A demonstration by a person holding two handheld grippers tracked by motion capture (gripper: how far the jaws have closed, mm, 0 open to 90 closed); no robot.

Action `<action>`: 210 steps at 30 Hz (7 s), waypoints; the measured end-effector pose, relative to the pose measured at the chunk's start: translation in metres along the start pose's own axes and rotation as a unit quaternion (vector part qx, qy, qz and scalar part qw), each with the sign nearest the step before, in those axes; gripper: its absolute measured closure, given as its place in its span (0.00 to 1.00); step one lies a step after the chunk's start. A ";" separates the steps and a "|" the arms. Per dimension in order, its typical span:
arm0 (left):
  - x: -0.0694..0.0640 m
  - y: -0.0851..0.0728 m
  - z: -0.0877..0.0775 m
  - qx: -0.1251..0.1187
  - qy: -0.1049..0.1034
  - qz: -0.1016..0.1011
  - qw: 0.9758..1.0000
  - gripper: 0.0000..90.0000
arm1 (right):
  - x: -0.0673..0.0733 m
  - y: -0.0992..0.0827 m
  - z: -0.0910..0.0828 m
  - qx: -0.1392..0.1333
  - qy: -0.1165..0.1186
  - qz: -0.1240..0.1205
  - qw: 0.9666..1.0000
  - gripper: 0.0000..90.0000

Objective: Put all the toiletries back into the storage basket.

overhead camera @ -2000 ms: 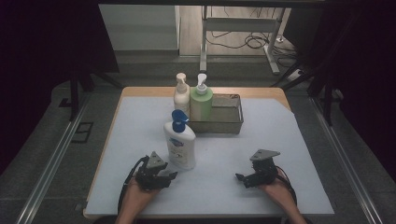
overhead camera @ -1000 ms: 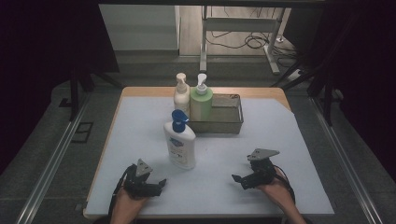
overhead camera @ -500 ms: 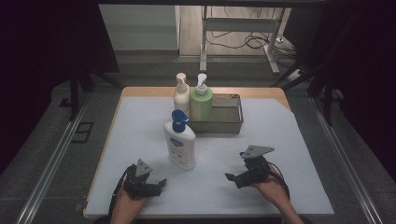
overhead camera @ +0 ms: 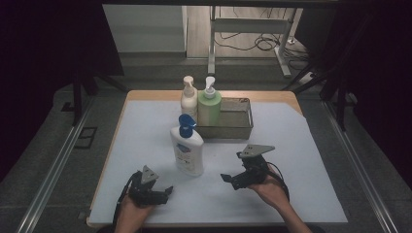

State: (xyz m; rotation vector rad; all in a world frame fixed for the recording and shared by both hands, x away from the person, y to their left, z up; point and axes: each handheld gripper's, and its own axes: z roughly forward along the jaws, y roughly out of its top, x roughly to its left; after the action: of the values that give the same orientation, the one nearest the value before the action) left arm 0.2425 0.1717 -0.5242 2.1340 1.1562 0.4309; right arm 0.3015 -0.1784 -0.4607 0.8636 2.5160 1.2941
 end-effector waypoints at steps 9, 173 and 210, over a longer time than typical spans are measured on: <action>0.000 0.000 0.000 -0.001 0.000 -0.002 1.000 0.14 | 0.011 0.019 0.012 -0.002 0.008 -0.015 1.000 0.00; 0.000 0.000 0.000 -0.002 -0.001 -0.002 1.000 0.14 | -0.086 0.150 -0.045 -0.030 -0.176 0.044 0.983 0.46; 0.000 0.000 0.000 0.000 -0.001 -0.003 1.000 0.14 | -0.119 0.166 0.001 -0.036 -0.213 0.069 0.974 0.46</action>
State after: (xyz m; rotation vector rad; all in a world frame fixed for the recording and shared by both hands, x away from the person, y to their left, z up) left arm 0.2428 0.1718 -0.5242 2.1300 1.1599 0.4265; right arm 0.4676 -0.1706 -0.3415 1.1735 2.0950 1.0862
